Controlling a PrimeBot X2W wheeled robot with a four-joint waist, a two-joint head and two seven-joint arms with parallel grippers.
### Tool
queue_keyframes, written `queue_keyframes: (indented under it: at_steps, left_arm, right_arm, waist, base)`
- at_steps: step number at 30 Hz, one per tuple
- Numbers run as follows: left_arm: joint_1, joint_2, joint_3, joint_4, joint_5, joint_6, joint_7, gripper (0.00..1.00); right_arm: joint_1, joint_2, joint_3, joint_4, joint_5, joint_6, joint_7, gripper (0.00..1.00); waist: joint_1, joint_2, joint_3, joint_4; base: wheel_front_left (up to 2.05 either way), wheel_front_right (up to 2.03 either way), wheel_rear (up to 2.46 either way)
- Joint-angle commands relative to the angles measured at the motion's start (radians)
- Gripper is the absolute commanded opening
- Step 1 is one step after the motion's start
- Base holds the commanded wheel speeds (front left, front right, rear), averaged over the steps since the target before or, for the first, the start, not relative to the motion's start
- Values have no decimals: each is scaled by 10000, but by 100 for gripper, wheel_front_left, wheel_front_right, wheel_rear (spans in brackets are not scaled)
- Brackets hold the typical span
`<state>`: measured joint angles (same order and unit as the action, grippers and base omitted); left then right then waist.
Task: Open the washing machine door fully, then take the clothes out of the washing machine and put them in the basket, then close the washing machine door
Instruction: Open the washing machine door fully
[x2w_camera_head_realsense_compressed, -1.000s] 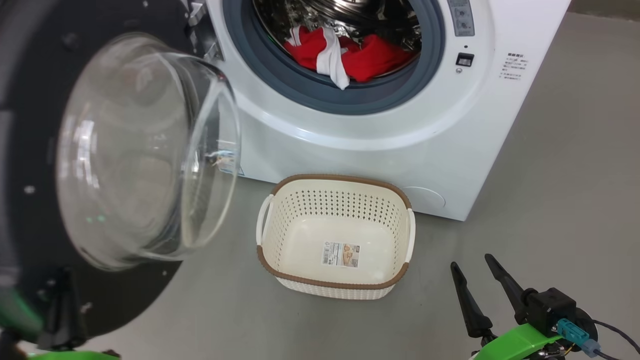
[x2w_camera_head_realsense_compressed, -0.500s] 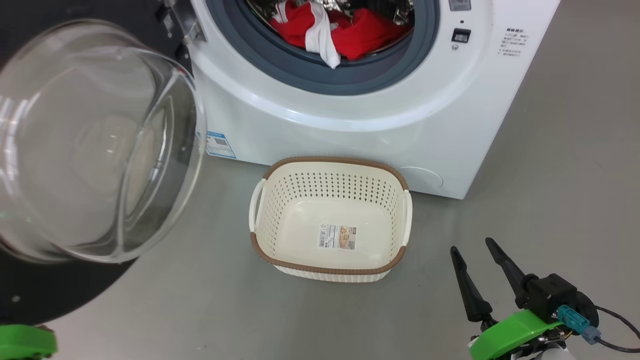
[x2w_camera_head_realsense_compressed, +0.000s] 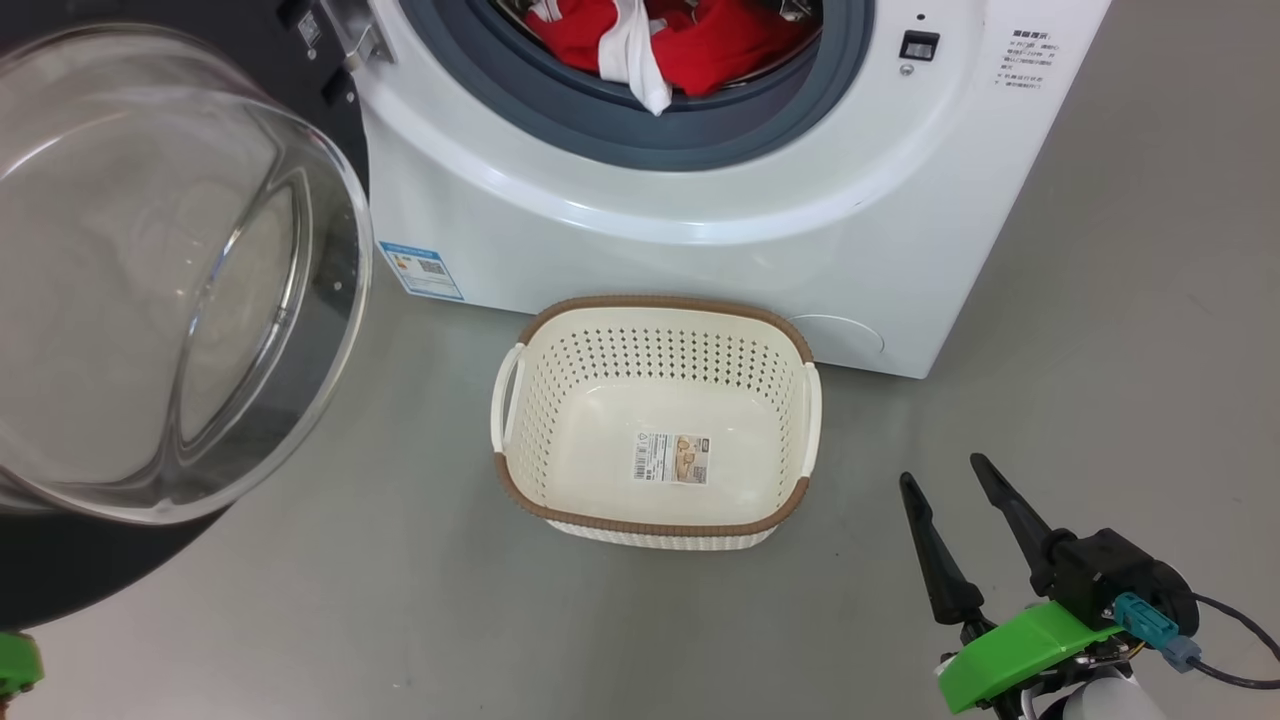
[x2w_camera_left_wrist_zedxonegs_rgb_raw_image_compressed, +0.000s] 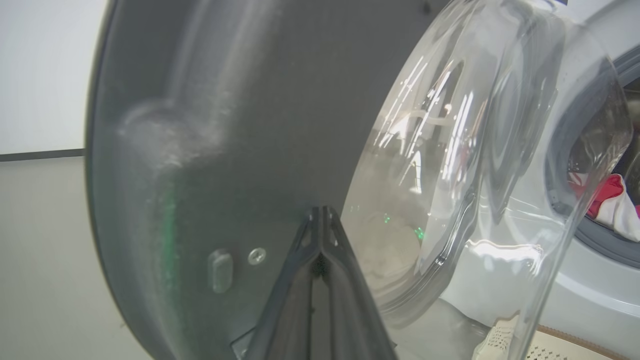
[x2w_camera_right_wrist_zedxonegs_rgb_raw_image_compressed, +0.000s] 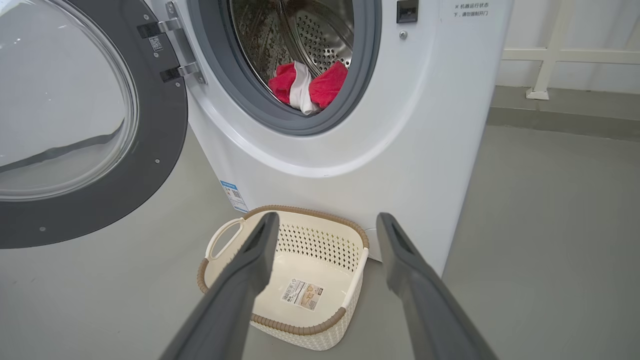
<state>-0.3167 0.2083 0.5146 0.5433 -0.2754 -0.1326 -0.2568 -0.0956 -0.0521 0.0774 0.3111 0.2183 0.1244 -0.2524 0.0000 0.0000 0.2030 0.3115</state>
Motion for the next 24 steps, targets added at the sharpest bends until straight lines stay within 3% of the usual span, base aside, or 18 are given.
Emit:
queue_keyframes:
  at_steps: [1, 8, 18, 22, 24]
  left_arm:
    - [-251, 639, 332, -79, -35, 20, -49, 0]
    - [126, 446, 218, -141, -61, 20, -49, 0]
    - [1294, -335, -327, -1241, -206, 20, -49, 0]
    - [1829, -597, -791, -1819, -219, 20, -49, 22]
    - [2076, -648, -1179, -2052, -319, 20, -49, 38]
  right_arm:
    - [-256, 8, 219, -247, -63, 63, -93, 100]
    - [-164, 13, 246, -211, 32, 63, -93, 100]
    - [-19, 16, 267, -242, 308, 63, -93, 100]
    - [78, 17, 278, -246, 410, 63, -93, 100]
    - [133, 17, 293, -264, 471, 63, -93, 100]
  waist:
    - [0, 0, -33, -5]
    - [0, 0, -340, -68]
    - [0, 0, -826, -252]
    - [0, 0, -1029, -381]
    - [0, 0, -1106, -483]
  base:
    - [0, 0, 0]
    - [0, 0, 0]
    - [0, 0, 0]
    - [0, 0, 0]
    - [0, 0, 0]
